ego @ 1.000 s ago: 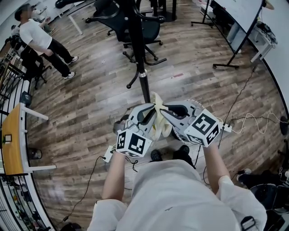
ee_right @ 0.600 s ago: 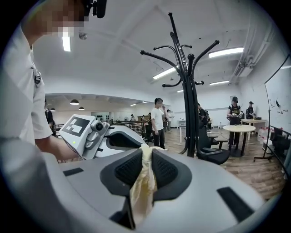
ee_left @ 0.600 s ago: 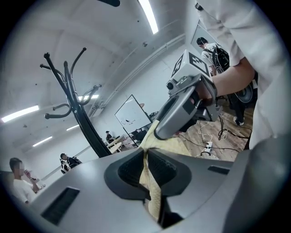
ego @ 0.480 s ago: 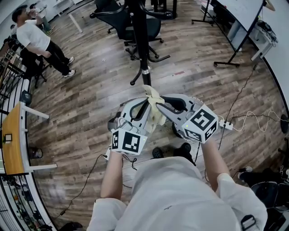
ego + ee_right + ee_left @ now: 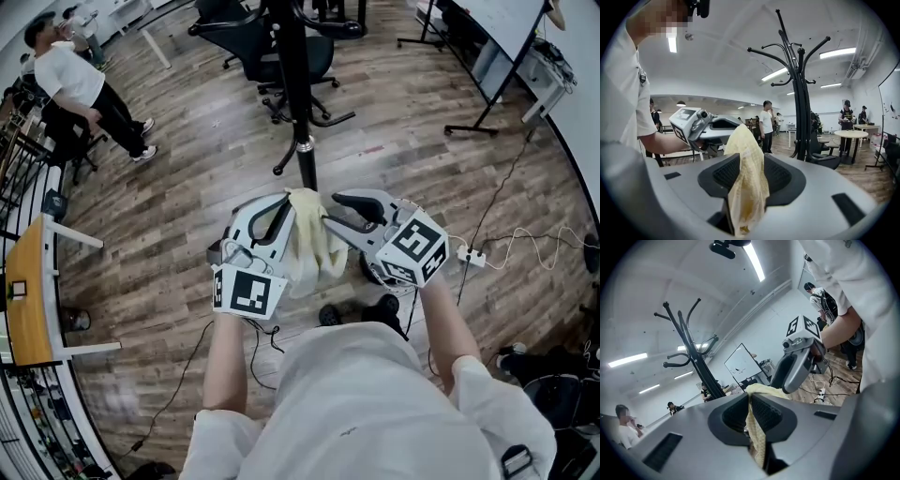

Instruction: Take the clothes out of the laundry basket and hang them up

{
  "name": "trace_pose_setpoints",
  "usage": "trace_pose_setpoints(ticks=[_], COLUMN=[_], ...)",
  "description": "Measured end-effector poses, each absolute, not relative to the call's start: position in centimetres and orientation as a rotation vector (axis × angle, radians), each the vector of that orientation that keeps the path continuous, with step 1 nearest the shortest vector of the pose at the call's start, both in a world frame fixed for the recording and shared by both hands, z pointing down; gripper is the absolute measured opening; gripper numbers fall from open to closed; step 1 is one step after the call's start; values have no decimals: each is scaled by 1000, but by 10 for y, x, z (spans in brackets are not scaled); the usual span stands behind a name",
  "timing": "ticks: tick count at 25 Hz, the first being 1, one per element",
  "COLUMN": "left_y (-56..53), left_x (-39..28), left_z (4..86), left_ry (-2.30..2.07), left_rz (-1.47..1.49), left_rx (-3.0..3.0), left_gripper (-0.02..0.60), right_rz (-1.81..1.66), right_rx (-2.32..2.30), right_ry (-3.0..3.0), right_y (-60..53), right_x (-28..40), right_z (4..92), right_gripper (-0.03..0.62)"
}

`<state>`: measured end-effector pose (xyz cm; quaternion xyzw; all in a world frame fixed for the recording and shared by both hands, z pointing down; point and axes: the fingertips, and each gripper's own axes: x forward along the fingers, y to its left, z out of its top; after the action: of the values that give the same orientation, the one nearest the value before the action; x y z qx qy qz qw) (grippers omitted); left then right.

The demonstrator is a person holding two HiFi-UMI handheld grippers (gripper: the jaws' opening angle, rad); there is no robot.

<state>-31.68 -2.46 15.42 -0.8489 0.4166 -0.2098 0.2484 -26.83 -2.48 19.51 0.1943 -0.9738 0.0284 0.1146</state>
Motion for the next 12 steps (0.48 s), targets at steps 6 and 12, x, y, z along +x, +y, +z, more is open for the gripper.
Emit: trace_pose_setpoints(ticks=[6, 12], left_y=[-23, -21], left_x=[-323, -330], left_z=[135, 124], left_ry=[1124, 1122], left_rz=[-469, -425], left_rx=[-2329, -2318], left_gripper=[38, 38], right_rz=[-26, -92], right_rx=[507, 540], right_ry=[-2713, -2689], right_y=[-36, -43], right_x=[-284, -300], right_z=[231, 244], right_gripper=[206, 114])
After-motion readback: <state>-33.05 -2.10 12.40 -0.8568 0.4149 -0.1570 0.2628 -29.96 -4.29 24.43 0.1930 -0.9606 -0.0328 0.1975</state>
